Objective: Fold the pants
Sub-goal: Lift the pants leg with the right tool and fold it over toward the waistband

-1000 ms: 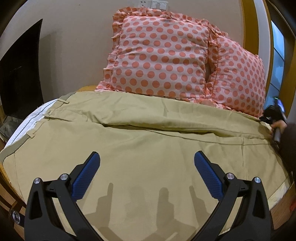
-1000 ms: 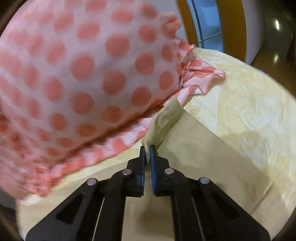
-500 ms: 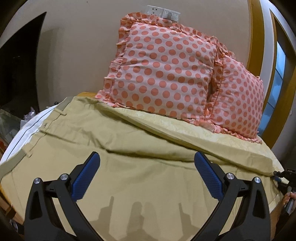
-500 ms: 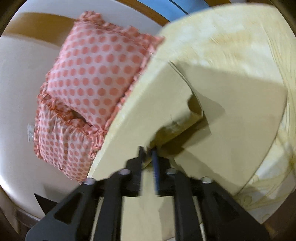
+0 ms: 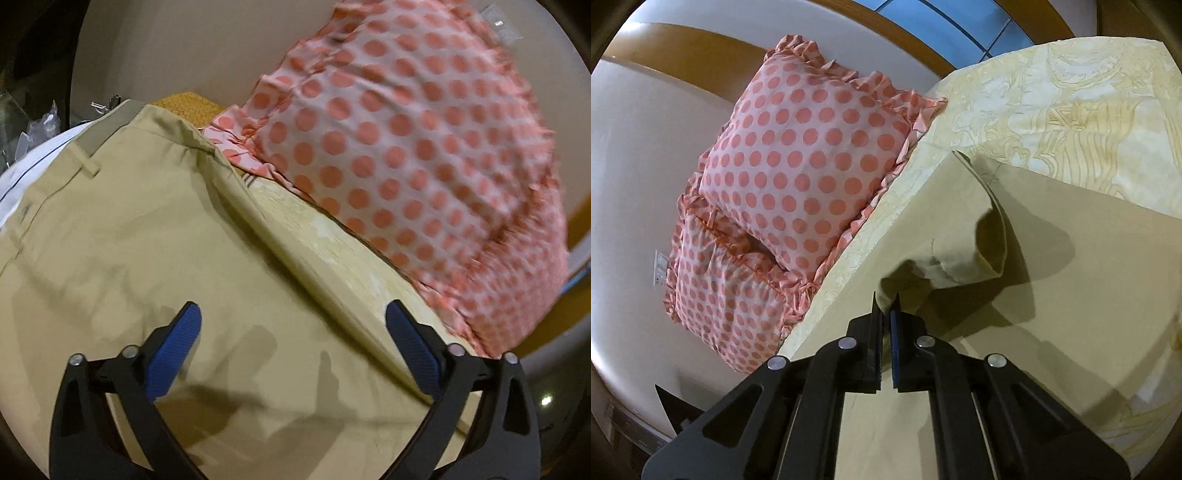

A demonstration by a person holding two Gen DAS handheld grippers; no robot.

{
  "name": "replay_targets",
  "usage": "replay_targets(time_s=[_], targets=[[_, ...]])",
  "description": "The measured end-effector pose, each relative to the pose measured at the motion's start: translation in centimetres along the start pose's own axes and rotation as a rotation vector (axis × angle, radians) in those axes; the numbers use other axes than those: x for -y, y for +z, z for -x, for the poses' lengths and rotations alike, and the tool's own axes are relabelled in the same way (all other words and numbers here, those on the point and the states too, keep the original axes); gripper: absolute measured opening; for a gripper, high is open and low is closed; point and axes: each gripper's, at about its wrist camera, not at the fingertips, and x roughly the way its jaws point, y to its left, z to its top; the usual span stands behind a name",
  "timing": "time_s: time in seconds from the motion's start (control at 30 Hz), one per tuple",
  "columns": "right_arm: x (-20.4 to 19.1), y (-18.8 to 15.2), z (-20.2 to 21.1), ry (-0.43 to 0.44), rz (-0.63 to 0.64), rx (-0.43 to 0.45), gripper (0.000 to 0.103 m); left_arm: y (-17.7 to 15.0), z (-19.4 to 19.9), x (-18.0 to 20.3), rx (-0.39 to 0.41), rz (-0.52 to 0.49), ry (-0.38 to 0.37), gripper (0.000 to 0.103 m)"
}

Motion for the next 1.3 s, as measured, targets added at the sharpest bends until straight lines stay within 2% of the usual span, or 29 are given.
replay_targets(time_s=[0.1, 0.13, 0.17, 0.2, 0.23, 0.27, 0.33, 0.47, 0.57, 0.63, 0.77, 0.87, 0.9, 0.93, 0.97, 1.0, 1.03, 1.07, 1.1, 1.17, 1.27, 1.3], targets=[[-0.1, 0.2, -0.2, -0.003, 0.003, -0.001, 0.004, 2.3, -3.8, 0.7, -0.040, -0.029, 0.109, 0.084], [-0.1, 0.3, -0.3, -0.004, 0.004, -0.002, 0.004, 2.8, -5.0, 0.7, -0.053, -0.026, 0.140, 0.074], [-0.1, 0.3, -0.4, -0.004, 0.004, -0.003, 0.004, 3.3, -6.2, 0.5, -0.075, -0.018, 0.169, 0.057], [-0.1, 0.5, -0.5, 0.000, 0.002, -0.004, 0.004, 3.7, -7.5, 0.0, -0.110, 0.000, 0.190, 0.044], [-0.3, 0.8, -0.5, 0.008, 0.005, -0.004, 0.004, 3.9, -8.1, -0.6, -0.134, 0.016, 0.176, 0.013], [-0.6, 0.9, -0.5, 0.011, 0.012, -0.003, 0.004, 3.9, -8.0, -1.2, -0.132, 0.039, 0.152, 0.006], [-1.5, 1.5, 0.2, 0.031, 0.038, 0.015, 0.004, 3.2, -6.1, -1.4, -0.089, 0.051, 0.121, 0.004], [-2.6, 2.4, 3.3, 0.055, 0.084, 0.085, 0.004, 0.1, 2.5, -1.2, 0.028, -0.031, 0.060, 0.004], [-2.0, 2.1, 5.1, 0.028, 0.092, 0.112, 0.004, -4.7, 10.0, -2.6, 0.096, -0.063, 0.011, 0.005], [-0.6, 1.4, 6.1, -0.005, 0.077, 0.110, 0.004, -9.0, 13.7, -4.3, 0.097, -0.062, 0.010, 0.006], [2.3, -0.2, 6.8, -0.077, 0.026, 0.091, 0.004, -15.9, 15.5, -8.7, 0.045, 0.030, 0.030, 0.005], [3.7, -1.1, 7.6, -0.125, 0.030, 0.092, 0.004, -18.5, 14.4, -10.6, 0.002, 0.085, 0.024, 0.006], [3.8, -1.3, 7.9, -0.142, 0.036, 0.091, 0.005, -19.0, 14.5, -11.2, 0.020, 0.095, 0.003, 0.007], [3.9, -1.4, 8.3, -0.150, 0.036, 0.098, 0.012, -19.4, 14.6, -11.1, 0.034, 0.092, -0.008, 0.008], [3.9, -1.5, 8.8, -0.165, 0.033, 0.113, 0.020, -19.6, 14.8, -11.1, 0.041, 0.086, -0.006, 0.012], [3.9, -1.6, 9.8, -0.186, 0.035, 0.152, 0.045, -19.8, 15.3, -10.8, 0.062, 0.069, -0.002, 0.018], [3.8, -1.9, 10.8, -0.207, 0.044, 0.210, 0.066, -20.0, 15.9, -10.6, 0.092, 0.048, 0.013, 0.035], [3.9, -2.0, 11.5, -0.227, 0.054, 0.247, 0.068, -20.2, 16.1, -10.4, 0.113, 0.035, 0.027, 0.052], [3.8, -2.1, 12.0, -0.254, 0.072, 0.277, 0.068, -20.5, 16.7, -10.2, 0.145, 0.016, 0.037, 0.055], [4.2, -2.1, 11.6, -0.277, 0.080, 0.260, 0.068, -20.6, 17.1, -10.2, 0.163, 0.005, 0.036, 0.061], [4.1, -2.5, 10.8, -0.283, 0.113, 0.256, 0.064, -20.9, 17.1, -10.5, 0.171, 0.003, 0.017, 0.064], [3.8, -2.9, 10.2, -0.266, 0.130, 0.236, 0.059, -20.9, 17.1, -10.4, 0.174, 0.004, 0.013, 0.065]])
